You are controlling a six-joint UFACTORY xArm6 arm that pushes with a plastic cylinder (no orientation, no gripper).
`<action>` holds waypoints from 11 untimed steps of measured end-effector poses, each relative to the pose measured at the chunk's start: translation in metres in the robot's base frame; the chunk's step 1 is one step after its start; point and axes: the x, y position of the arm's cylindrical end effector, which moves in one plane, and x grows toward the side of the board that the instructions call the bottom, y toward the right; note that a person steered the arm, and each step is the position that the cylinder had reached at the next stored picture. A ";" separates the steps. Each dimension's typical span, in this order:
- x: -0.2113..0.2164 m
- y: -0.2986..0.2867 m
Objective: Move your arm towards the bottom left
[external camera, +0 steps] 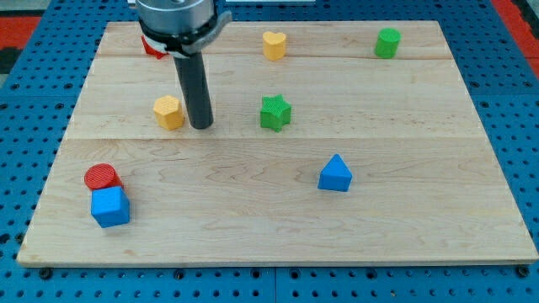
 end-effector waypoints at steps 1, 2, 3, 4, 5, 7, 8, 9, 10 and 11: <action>-0.013 -0.075; -0.013 -0.069; -0.013 -0.069; -0.013 -0.069; -0.013 -0.008; 0.034 -0.002; 0.076 0.006; 0.109 0.087; 0.126 0.101; 0.194 0.039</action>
